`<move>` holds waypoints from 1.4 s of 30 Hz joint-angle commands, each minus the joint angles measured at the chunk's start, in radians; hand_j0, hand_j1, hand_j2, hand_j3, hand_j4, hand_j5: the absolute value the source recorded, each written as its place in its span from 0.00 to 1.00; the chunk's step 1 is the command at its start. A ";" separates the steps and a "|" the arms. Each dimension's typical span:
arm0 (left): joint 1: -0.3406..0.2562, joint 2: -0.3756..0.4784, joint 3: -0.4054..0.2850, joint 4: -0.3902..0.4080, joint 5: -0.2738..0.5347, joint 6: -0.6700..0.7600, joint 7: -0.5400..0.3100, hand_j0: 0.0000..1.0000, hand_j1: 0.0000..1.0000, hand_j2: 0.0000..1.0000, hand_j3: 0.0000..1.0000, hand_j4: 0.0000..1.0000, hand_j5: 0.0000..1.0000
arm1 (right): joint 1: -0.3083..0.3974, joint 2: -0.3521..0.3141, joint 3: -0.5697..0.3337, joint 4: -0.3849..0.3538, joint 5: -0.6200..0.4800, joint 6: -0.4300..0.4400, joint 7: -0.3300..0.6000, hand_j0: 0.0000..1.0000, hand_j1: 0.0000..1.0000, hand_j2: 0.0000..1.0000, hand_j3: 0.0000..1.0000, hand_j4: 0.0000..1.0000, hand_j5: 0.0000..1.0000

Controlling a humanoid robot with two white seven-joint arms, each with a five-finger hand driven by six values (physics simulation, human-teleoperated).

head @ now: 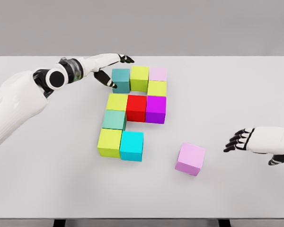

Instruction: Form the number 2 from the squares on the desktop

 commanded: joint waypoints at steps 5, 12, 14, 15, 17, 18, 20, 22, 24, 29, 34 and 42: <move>0.000 -0.028 0.002 0.046 -0.011 0.004 0.000 0.90 0.90 0.90 0.90 0.90 0.90 | 0.005 0.015 0.009 -0.002 0.003 0.003 0.000 1.00 1.00 1.00 1.00 1.00 1.00; -0.002 -0.035 0.002 0.048 -0.013 0.017 0.002 0.90 0.90 0.90 0.90 0.90 0.90 | 0.005 0.059 0.044 -0.002 0.045 0.003 0.000 1.00 1.00 1.00 1.00 1.00 1.00; -0.003 -0.040 0.002 0.054 -0.017 0.028 0.002 0.90 0.90 0.90 0.90 0.90 0.90 | 0.002 0.071 0.044 -0.002 0.045 0.003 0.000 1.00 1.00 1.00 1.00 1.00 1.00; -0.003 -0.043 0.002 0.054 -0.025 0.028 0.002 0.90 0.90 0.90 0.90 0.90 0.90 | 0.000 0.073 0.044 -0.002 0.045 0.003 0.000 1.00 1.00 1.00 1.00 1.00 1.00; -0.003 -0.054 0.002 0.077 -0.036 0.031 0.002 0.90 0.90 0.90 0.90 0.90 0.90 | -0.005 0.081 0.044 -0.002 0.045 0.003 0.000 1.00 1.00 1.00 1.00 1.00 1.00; -0.005 -0.061 0.002 0.085 -0.039 0.031 0.002 0.90 0.90 0.90 0.90 0.90 0.90 | -0.006 0.084 0.044 -0.002 0.045 0.003 0.000 1.00 1.00 1.00 1.00 1.00 1.00; -0.005 -0.063 0.002 0.091 -0.046 0.031 0.003 0.90 0.90 0.90 0.90 0.90 0.90 | -0.008 0.087 0.046 -0.002 0.045 0.003 0.000 1.00 1.00 1.00 1.00 1.00 1.00; -0.005 -0.063 0.002 0.091 -0.048 0.033 0.003 0.89 0.89 0.89 0.89 0.89 0.89 | -0.011 0.094 0.047 -0.004 0.045 0.003 0.000 1.00 1.00 1.00 1.00 1.00 1.00; -0.005 -0.078 0.004 0.097 -0.068 0.033 0.005 0.89 0.89 0.89 0.89 0.89 0.89 | -0.028 0.100 0.072 -0.002 0.045 0.003 0.000 1.00 1.00 1.00 1.00 1.00 1.00; -0.008 -0.100 0.010 0.112 -0.071 0.111 0.013 0.85 0.85 0.85 0.85 0.85 0.85 | -0.067 0.128 0.133 -0.004 0.047 0.003 0.000 1.00 1.00 1.00 1.00 1.00 1.00; -0.009 -0.101 0.010 0.111 -0.072 0.113 0.013 0.85 0.85 0.85 0.85 0.85 0.85 | -0.189 0.186 0.279 -0.004 0.047 0.003 0.000 1.00 1.00 1.00 1.00 1.00 1.00; -0.014 -0.090 0.013 0.095 -0.068 0.096 0.011 0.95 0.95 0.95 0.95 0.95 0.95 | -0.268 0.213 0.331 -0.002 0.044 0.003 0.000 1.00 1.00 1.00 1.00 1.00 1.00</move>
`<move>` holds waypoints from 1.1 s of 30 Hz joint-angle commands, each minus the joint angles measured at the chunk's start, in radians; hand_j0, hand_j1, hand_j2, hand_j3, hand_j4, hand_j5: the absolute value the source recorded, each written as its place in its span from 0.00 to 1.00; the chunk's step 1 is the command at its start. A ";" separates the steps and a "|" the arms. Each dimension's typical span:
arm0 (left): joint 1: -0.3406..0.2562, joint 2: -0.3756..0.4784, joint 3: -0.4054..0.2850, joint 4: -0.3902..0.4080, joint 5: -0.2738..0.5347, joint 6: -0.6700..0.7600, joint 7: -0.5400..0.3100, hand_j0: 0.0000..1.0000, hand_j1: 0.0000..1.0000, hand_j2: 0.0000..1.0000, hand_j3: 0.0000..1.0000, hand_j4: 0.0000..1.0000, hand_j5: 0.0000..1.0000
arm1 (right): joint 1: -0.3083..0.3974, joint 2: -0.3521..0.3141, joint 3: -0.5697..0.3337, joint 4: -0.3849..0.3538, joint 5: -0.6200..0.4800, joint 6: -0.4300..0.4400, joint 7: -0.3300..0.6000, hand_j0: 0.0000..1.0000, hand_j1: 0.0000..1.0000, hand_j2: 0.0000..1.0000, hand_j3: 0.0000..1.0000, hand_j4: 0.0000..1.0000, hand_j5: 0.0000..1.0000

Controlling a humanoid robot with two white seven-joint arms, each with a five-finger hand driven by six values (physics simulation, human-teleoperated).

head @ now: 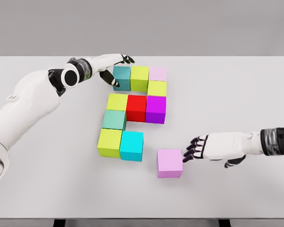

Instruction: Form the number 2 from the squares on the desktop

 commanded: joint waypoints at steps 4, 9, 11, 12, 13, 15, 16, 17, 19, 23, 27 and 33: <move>-0.009 0.020 0.005 -0.006 0.006 -0.020 0.000 1.00 1.00 1.00 1.00 1.00 1.00 | -0.008 -0.048 -0.004 0.000 -0.024 0.002 0.000 1.00 1.00 1.00 1.00 1.00 1.00; -0.008 0.078 0.011 -0.006 0.028 -0.133 0.002 1.00 1.00 1.00 1.00 1.00 1.00 | -0.015 -0.087 0.001 0.000 -0.066 0.002 0.000 1.00 1.00 1.00 1.00 1.00 1.00; -0.018 0.127 0.009 -0.003 0.086 -0.137 0.000 1.00 1.00 1.00 1.00 1.00 1.00 | -0.009 -0.101 0.007 -0.001 -0.064 0.002 0.000 1.00 1.00 1.00 1.00 1.00 1.00; -0.020 0.153 0.009 0.001 0.088 -0.139 0.000 1.00 1.00 1.00 1.00 1.00 1.00 | -0.009 -0.102 0.016 -0.001 -0.064 0.002 0.000 1.00 1.00 1.00 1.00 1.00 1.00; -0.018 0.160 0.008 0.004 0.088 -0.134 0.000 1.00 1.00 1.00 1.00 1.00 1.00 | -0.009 -0.101 0.032 -0.001 -0.064 0.002 0.000 1.00 1.00 1.00 1.00 1.00 1.00; -0.017 0.160 0.001 0.015 0.083 -0.128 -0.009 1.00 1.00 1.00 1.00 1.00 1.00 | -0.014 -0.099 0.049 -0.003 -0.064 0.002 0.000 1.00 1.00 1.00 1.00 1.00 1.00; -0.015 0.160 -0.002 0.027 0.080 -0.128 -0.011 1.00 1.00 1.00 1.00 1.00 1.00 | -0.014 -0.099 0.050 -0.003 -0.064 0.002 0.000 1.00 1.00 1.00 1.00 1.00 1.00; -0.017 0.160 -0.003 0.034 0.065 -0.128 -0.012 1.00 1.00 1.00 1.00 1.00 1.00 | -0.014 -0.101 0.052 -0.003 -0.064 0.002 0.000 1.00 1.00 1.00 1.00 1.00 1.00; -0.025 0.144 -0.002 0.115 0.005 -0.128 -0.011 1.00 1.00 1.00 1.00 1.00 1.00 | -0.015 -0.097 0.070 -0.005 -0.064 0.002 0.000 1.00 1.00 1.00 1.00 1.00 1.00; -0.044 0.094 0.000 0.182 -0.038 -0.126 -0.011 1.00 1.00 1.00 1.00 1.00 1.00 | -0.031 -0.085 0.070 -0.005 -0.064 0.002 0.000 1.00 1.00 1.00 1.00 1.00 1.00; -0.051 0.057 0.003 0.193 -0.106 -0.097 -0.012 1.00 1.00 1.00 1.00 1.00 1.00 | -0.061 -0.055 0.099 -0.005 -0.066 0.002 0.000 1.00 1.00 1.00 1.00 1.00 1.00; -0.069 0.330 0.026 -0.011 -0.093 -0.559 -0.020 1.00 1.00 1.00 1.00 1.00 1.00 | -0.133 -0.010 0.174 -0.003 -0.067 0.002 0.000 1.00 1.00 1.00 1.00 1.00 1.00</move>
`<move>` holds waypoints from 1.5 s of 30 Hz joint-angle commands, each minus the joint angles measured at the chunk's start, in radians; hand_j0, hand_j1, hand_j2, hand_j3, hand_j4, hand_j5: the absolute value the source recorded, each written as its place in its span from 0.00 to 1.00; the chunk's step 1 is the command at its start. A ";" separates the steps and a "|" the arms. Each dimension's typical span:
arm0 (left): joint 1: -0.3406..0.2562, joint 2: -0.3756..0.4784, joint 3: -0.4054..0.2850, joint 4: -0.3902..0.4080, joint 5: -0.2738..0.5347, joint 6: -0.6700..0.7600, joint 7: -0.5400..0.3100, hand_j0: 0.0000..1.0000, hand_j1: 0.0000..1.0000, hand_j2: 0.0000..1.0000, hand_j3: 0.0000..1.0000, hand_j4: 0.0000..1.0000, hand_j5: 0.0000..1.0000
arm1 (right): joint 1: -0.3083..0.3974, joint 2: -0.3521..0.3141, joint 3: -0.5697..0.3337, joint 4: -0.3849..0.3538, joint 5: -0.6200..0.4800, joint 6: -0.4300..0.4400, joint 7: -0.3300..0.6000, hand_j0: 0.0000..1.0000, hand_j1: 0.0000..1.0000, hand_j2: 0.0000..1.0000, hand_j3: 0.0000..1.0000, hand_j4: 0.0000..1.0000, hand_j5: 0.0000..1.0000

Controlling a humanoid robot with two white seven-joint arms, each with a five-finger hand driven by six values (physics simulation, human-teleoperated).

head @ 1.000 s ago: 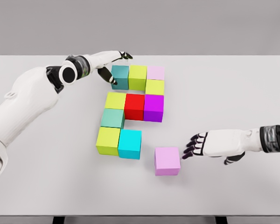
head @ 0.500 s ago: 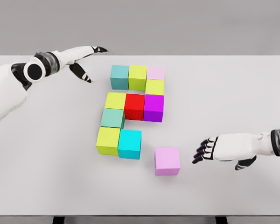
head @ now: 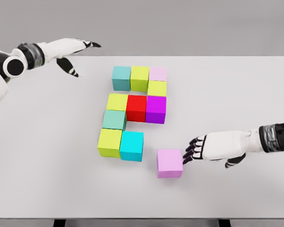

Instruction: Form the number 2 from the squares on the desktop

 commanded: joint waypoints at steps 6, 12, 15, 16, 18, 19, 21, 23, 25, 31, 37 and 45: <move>0.382 0.121 0.705 -0.279 0.009 -0.201 -0.274 1.00 1.00 1.00 1.00 1.00 1.00 | -0.041 0.046 0.021 0.000 -0.085 0.002 0.000 1.00 1.00 1.00 1.00 1.00 1.00; 0.468 0.213 0.793 -0.329 0.176 -0.201 -0.274 1.00 1.00 1.00 1.00 1.00 1.00 | -0.091 0.046 0.019 0.002 -0.122 0.002 0.000 1.00 1.00 1.00 1.00 1.00 1.00; 0.471 0.339 0.762 -0.385 0.259 -0.201 -0.274 1.00 1.00 1.00 1.00 1.00 1.00 | -0.104 0.046 0.011 0.002 -0.125 0.002 0.000 1.00 1.00 1.00 1.00 1.00 1.00; 0.480 0.361 0.739 -0.454 0.259 -0.201 -0.274 1.00 1.00 1.00 1.00 1.00 1.00 | -0.104 0.046 0.011 0.002 -0.127 0.002 0.000 1.00 1.00 1.00 1.00 1.00 1.00; 0.492 0.362 0.742 -0.480 0.257 -0.201 -0.274 1.00 1.00 1.00 1.00 1.00 1.00 | -0.110 0.046 0.011 0.002 -0.130 0.002 0.000 1.00 1.00 1.00 1.00 1.00 1.00; 0.494 0.359 0.748 -0.483 0.256 -0.201 -0.274 1.00 1.00 1.00 1.00 1.00 1.00 | -0.112 0.048 0.011 0.002 -0.131 0.002 0.000 1.00 1.00 1.00 1.00 1.00 1.00; 0.492 0.353 0.747 -0.480 0.248 -0.201 -0.274 1.00 1.00 1.00 1.00 1.00 1.00 | -0.123 0.049 0.010 0.002 -0.145 0.002 0.000 1.00 1.00 1.00 1.00 1.00 1.00; 0.480 0.364 0.754 -0.475 0.191 -0.201 -0.274 1.00 1.00 1.00 1.00 1.00 1.00 | -0.126 0.061 0.013 0.002 -0.153 0.002 0.000 1.00 1.00 1.00 1.00 1.00 1.00; 0.480 0.348 0.756 -0.480 0.108 -0.201 -0.274 1.00 1.00 1.00 1.00 1.00 1.00 | -0.130 0.077 0.016 0.002 -0.153 0.002 0.000 1.00 1.00 1.00 1.00 1.00 1.00; 0.423 0.325 0.751 -0.477 0.082 -0.201 -0.274 1.00 1.00 1.00 1.00 1.00 1.00 | -0.132 0.109 0.041 0.002 -0.153 0.002 0.000 1.00 1.00 1.00 1.00 1.00 1.00; 0.384 0.321 0.751 -0.480 0.082 -0.201 -0.274 1.00 1.00 1.00 1.00 1.00 1.00 | -0.132 0.129 0.048 0.003 -0.139 0.002 0.000 1.00 1.00 1.00 1.00 1.00 1.00; 0.374 0.319 0.751 -0.478 0.082 -0.201 -0.274 1.00 1.00 1.00 1.00 1.00 1.00 | -0.132 0.137 0.048 0.014 -0.112 0.002 0.000 1.00 1.00 1.00 1.00 1.00 1.00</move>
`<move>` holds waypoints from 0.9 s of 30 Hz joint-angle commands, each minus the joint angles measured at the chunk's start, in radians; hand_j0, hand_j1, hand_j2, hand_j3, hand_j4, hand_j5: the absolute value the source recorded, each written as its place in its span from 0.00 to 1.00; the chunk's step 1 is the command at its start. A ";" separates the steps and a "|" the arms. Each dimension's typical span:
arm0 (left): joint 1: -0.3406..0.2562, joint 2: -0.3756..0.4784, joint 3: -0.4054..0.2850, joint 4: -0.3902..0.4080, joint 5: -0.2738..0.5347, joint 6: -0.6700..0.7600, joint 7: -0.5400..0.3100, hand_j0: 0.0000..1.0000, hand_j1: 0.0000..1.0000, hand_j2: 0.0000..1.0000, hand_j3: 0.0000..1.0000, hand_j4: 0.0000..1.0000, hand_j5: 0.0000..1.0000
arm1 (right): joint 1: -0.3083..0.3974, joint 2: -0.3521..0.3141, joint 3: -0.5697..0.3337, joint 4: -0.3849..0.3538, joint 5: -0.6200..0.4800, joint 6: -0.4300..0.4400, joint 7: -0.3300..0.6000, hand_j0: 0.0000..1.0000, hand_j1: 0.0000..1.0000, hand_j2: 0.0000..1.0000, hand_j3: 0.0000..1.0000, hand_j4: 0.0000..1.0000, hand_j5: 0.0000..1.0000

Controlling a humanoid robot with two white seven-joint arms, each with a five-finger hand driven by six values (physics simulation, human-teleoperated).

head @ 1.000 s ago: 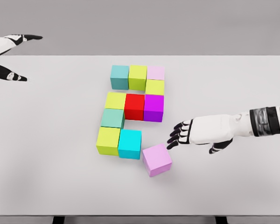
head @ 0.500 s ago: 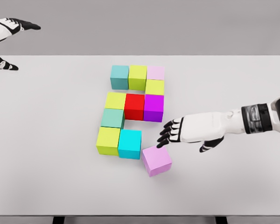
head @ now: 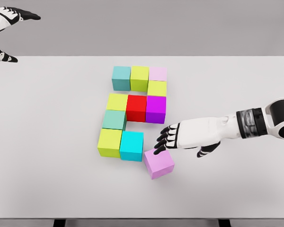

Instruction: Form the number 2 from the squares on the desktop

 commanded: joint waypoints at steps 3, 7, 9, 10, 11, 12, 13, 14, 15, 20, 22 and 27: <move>-0.002 0.001 0.000 0.000 0.006 0.003 0.001 1.00 1.00 1.00 1.00 1.00 1.00 | 0.000 0.002 -0.003 0.018 0.007 0.003 0.000 1.00 1.00 1.00 1.00 1.00 1.00; -0.012 -0.002 0.000 0.000 0.006 0.003 0.001 1.00 1.00 1.00 1.00 1.00 1.00 | 0.000 -0.001 -0.008 0.015 0.011 0.003 0.000 1.00 1.00 1.00 1.00 1.00 1.00; -0.012 -0.003 -0.001 0.000 0.006 0.003 0.001 1.00 1.00 1.00 1.00 1.00 1.00 | 0.000 -0.004 -0.008 0.008 0.014 0.003 0.000 1.00 1.00 1.00 1.00 1.00 1.00; -0.012 -0.005 -0.001 0.000 0.006 0.003 0.001 1.00 1.00 1.00 1.00 1.00 1.00 | 0.000 -0.005 -0.008 -0.008 0.014 0.003 0.000 1.00 1.00 1.00 1.00 1.00 1.00; -0.011 -0.008 -0.003 0.000 0.006 0.003 0.001 1.00 1.00 1.00 1.00 1.00 1.00 | -0.002 -0.005 -0.008 -0.008 0.014 0.003 0.000 1.00 1.00 1.00 1.00 1.00 1.00; -0.011 -0.008 -0.003 0.000 0.006 0.003 0.001 1.00 1.00 1.00 1.00 1.00 1.00 | -0.002 -0.005 -0.008 -0.008 0.012 0.003 0.000 1.00 1.00 1.00 1.00 1.00 1.00; -0.011 -0.008 -0.003 0.002 0.006 0.003 0.001 1.00 1.00 1.00 1.00 1.00 1.00 | -0.002 -0.001 -0.003 -0.009 0.012 0.003 0.000 1.00 1.00 1.00 1.00 1.00 1.00; -0.011 -0.008 -0.003 0.000 0.006 0.003 0.001 1.00 1.00 1.00 1.00 1.00 1.00 | -0.002 0.001 -0.002 -0.009 0.012 0.003 0.000 1.00 1.00 1.00 1.00 1.00 1.00; -0.011 -0.008 -0.003 0.002 0.006 0.003 0.001 1.00 1.00 1.00 1.00 1.00 1.00 | -0.002 0.002 0.000 -0.009 0.012 0.003 0.000 1.00 1.00 1.00 1.00 1.00 1.00; -0.011 -0.006 -0.006 0.003 0.006 0.003 0.001 1.00 1.00 1.00 1.00 1.00 1.00 | -0.023 0.039 0.069 -0.009 0.012 0.003 0.000 1.00 1.00 1.00 1.00 1.00 1.00; -0.011 -0.008 -0.007 0.005 0.006 0.003 0.001 1.00 1.00 1.00 1.00 1.00 1.00 | -0.025 0.039 0.070 -0.009 0.012 0.003 0.000 1.00 1.00 1.00 1.00 1.00 1.00; -0.011 -0.006 -0.009 0.005 0.006 0.003 0.001 1.00 1.00 1.00 1.00 1.00 1.00 | -0.023 0.035 0.080 -0.008 0.012 0.003 0.000 1.00 1.00 1.00 1.00 1.00 1.00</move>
